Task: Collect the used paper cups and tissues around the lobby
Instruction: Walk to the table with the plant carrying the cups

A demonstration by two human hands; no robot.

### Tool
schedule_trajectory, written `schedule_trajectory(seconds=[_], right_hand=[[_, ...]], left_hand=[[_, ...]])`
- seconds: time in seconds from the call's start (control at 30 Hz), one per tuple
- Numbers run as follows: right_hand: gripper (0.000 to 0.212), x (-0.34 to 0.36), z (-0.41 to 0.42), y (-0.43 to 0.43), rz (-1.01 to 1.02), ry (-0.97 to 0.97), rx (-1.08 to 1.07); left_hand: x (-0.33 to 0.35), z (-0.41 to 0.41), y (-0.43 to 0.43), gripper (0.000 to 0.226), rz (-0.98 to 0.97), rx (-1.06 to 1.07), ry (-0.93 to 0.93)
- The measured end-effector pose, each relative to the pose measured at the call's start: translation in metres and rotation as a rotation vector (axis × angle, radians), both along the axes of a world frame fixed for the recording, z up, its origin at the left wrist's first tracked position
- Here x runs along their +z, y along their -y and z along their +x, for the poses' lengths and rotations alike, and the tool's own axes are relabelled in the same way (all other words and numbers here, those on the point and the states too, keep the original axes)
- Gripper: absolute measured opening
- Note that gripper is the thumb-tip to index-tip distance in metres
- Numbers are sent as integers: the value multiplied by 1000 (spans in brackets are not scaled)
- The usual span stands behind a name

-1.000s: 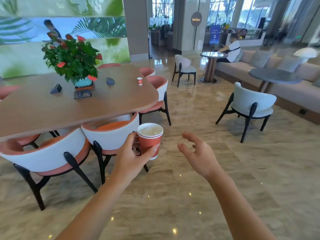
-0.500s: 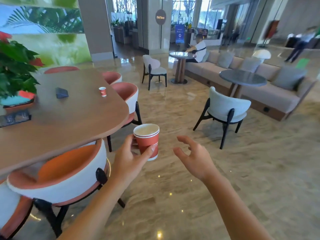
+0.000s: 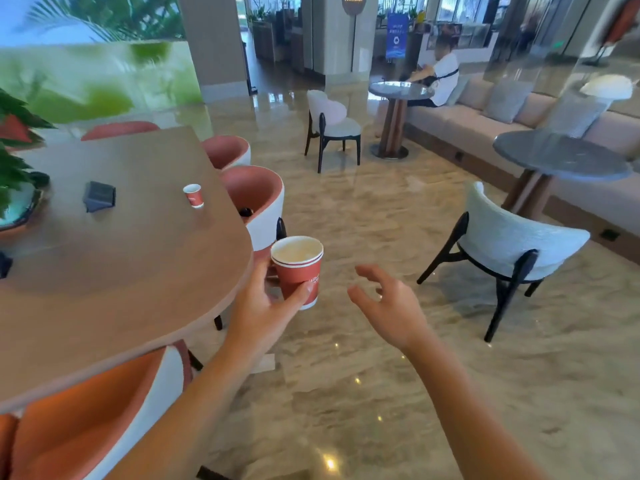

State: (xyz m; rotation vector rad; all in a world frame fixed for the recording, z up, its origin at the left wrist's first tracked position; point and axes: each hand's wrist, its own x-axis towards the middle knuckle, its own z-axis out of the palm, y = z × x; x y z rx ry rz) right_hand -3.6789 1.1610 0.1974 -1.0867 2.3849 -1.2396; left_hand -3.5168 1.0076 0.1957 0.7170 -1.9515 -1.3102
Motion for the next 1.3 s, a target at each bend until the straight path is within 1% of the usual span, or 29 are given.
schedule_trajectory(seconds=[0.13,0.23,0.37,0.43,0.57,0.7,0.8,0.87,1.03,1.1,1.2,1.3], right_hand=[[47,21,-69,80,-33,-17,72],[48,29,-125,142,-45,-49,94],[48,22,-198,217,-31,-58,63],[48,22,-233,252,-9,-56,45],[51,37,-306,311,3,-67,-8],[48,48,-383,353,-2,-61,-84],[46,43,-443,386,-22,-47,-130],[46,34,-489,415,-39,-40,-134],[47,12,-590,485,-38,3,-70],[48,11,-629,514,-17,2,-30],[49,23,-677,552,3,-13,0],[49,39,-705,582,-2,-25,36]], left_hand=[[14,-59,67,58,-20,54,36],[21,-113,126,56,-46,67,6],[9,-188,206,62,-86,82,-40],[5,-228,247,61,-75,84,-25],[21,-318,319,57,-50,74,-21],[35,-406,370,62,-86,10,29],[32,-465,410,69,-105,-3,72],[22,-505,440,69,-113,9,100],[9,-592,499,65,-75,66,128],[12,-629,518,61,-70,90,108],[19,-668,541,59,-51,119,75],[29,-697,564,59,-47,148,69]])
